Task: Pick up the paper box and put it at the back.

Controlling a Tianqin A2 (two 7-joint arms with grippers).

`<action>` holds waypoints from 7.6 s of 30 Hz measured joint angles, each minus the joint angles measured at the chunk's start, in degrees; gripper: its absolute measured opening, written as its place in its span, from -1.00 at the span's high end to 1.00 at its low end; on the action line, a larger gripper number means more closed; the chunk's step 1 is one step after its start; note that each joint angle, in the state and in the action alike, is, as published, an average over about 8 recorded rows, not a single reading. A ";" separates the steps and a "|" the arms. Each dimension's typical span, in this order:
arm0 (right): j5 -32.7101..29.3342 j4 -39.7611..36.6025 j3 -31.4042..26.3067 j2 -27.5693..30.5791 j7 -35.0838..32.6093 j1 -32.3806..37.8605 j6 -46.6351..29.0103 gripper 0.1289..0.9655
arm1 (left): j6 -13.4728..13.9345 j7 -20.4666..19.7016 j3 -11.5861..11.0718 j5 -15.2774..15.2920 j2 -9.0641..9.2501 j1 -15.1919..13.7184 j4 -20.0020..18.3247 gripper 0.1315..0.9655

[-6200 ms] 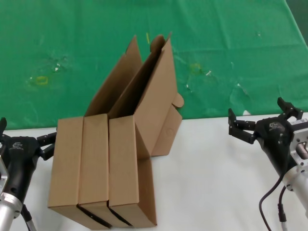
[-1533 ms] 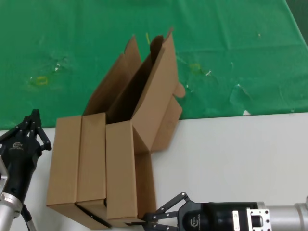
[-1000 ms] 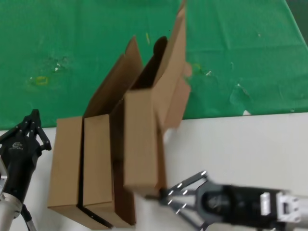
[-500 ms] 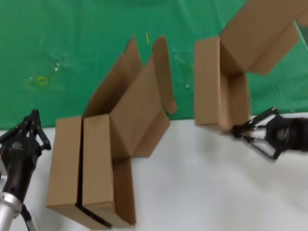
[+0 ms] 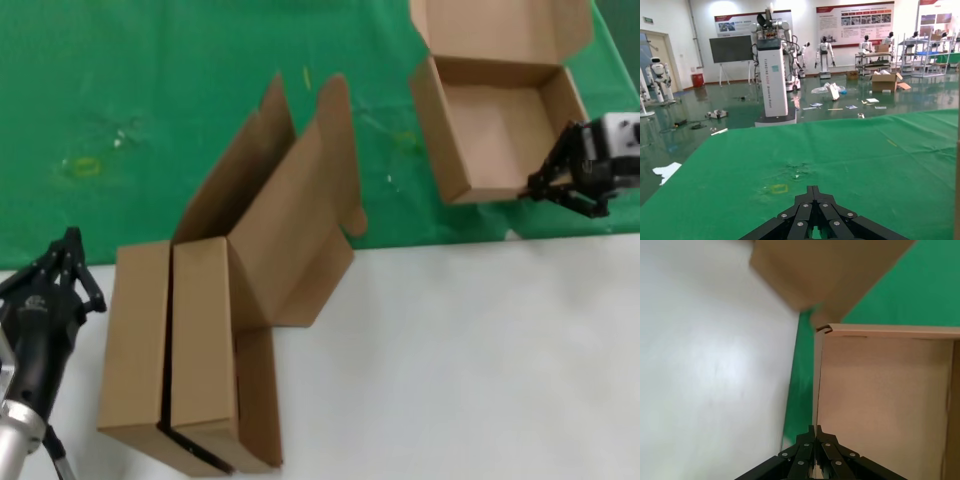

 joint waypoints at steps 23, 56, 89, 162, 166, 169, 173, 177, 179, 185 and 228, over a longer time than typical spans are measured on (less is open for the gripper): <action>-16.79 -45.30 -17.87 -25.42 5.27 23.66 15.84 0.95 | 0.00 0.01 0.00 -0.01 0.00 0.00 0.00 0.97; -13.19 -46.22 -18.18 -21.38 2.74 22.01 21.42 0.95 | 0.00 0.01 0.00 -0.01 0.00 0.00 0.00 0.97; -12.71 -46.16 -18.03 -21.73 2.85 21.12 21.36 0.44 | 0.00 0.01 0.00 -0.01 0.00 0.00 0.00 0.97; -3.96 -28.91 -9.75 -20.93 6.58 4.24 31.05 -1.00 | 0.00 0.01 0.00 -0.02 0.00 0.00 0.00 -1.00; -1.52 -24.12 -7.45 -20.70 7.63 -0.46 33.75 -1.00 | 0.00 0.01 0.00 -0.02 0.00 0.00 0.00 -1.00; 0.31 -20.52 -5.73 -20.54 8.41 -3.99 35.78 -1.00 | 0.00 0.02 0.00 -0.02 0.00 0.00 0.00 -1.00; 2.79 -15.59 -3.36 -20.31 9.46 -8.82 38.52 -1.00 | 0.00 0.05 0.00 -0.01 0.00 0.00 0.00 -1.00; 5.25 -10.75 -1.04 -20.08 10.51 -13.57 41.24 -1.00 | 0.00 0.05 0.00 -0.02 0.00 0.00 0.00 -1.00; 6.48 -8.33 0.12 -19.97 11.04 -15.94 42.60 -1.00 | 0.00 0.04 0.00 -0.02 0.00 0.00 0.00 -1.00; 10.24 -0.98 3.65 -19.63 12.64 -23.14 46.77 -1.00 | 0.00 0.03 0.00 -0.02 0.00 0.00 0.00 -1.00; 32.11 42.09 24.30 -17.63 21.99 -65.35 71.01 -1.00 | 0.00 0.03 0.00 -0.03 0.00 0.00 0.00 -1.00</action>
